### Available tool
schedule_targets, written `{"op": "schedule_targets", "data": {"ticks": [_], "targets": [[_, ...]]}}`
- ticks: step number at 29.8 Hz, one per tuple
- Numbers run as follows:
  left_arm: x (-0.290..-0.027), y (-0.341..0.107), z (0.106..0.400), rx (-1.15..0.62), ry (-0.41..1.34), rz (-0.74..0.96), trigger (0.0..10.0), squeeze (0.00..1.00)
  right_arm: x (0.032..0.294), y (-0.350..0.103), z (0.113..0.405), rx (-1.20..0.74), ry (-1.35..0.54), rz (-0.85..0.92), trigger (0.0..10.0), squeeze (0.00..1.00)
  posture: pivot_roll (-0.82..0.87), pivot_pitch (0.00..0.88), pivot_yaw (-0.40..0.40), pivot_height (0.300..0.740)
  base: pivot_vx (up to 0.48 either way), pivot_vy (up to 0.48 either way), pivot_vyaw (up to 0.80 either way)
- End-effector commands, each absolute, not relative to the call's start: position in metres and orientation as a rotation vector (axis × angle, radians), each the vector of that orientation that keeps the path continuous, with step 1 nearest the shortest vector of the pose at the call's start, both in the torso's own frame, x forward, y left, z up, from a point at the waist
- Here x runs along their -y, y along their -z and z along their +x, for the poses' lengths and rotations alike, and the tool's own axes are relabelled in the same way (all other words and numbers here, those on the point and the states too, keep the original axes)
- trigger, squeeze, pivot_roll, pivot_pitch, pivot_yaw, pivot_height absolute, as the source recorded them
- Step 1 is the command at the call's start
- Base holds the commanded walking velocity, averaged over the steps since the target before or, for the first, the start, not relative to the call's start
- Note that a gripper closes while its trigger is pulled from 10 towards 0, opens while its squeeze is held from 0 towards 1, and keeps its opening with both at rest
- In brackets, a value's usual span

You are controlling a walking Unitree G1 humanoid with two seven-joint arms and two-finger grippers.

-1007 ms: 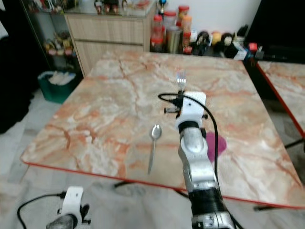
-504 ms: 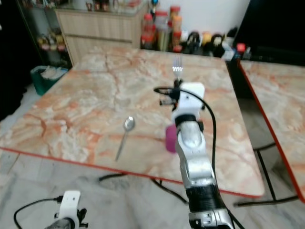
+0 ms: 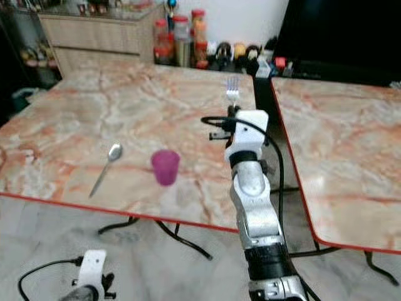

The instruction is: Setting the table

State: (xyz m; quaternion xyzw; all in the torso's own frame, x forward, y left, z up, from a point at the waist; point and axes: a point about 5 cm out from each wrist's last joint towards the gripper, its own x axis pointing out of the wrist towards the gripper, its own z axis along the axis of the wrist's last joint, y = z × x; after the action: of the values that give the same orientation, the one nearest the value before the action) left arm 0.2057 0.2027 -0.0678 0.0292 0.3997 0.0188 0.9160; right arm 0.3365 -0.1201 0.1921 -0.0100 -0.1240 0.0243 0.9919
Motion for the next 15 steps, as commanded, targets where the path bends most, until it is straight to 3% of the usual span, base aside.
{"op": "schedule_targets", "data": {"ticks": [1, 15], "targets": [[-0.1928, 0.0685, 0.2077, -0.822, -0.022, 0.041, 10.0, 0.00, 0.1299, -0.1924, 0.3360, 0.249, -0.019, -0.026, 10.0, 0.00, 0.00, 0.000, -0.019, 0.740, 0.000, -0.465, 0.00], [-0.1931, 0.0686, 0.2074, -0.822, -0.031, 0.034, 10.0, 0.00, 0.1317, -0.1865, 0.3345, 0.224, -0.018, -0.042, 10.0, 0.00, 0.00, 0.000, -0.018, 0.740, 0.000, -0.464, 0.00]]}}
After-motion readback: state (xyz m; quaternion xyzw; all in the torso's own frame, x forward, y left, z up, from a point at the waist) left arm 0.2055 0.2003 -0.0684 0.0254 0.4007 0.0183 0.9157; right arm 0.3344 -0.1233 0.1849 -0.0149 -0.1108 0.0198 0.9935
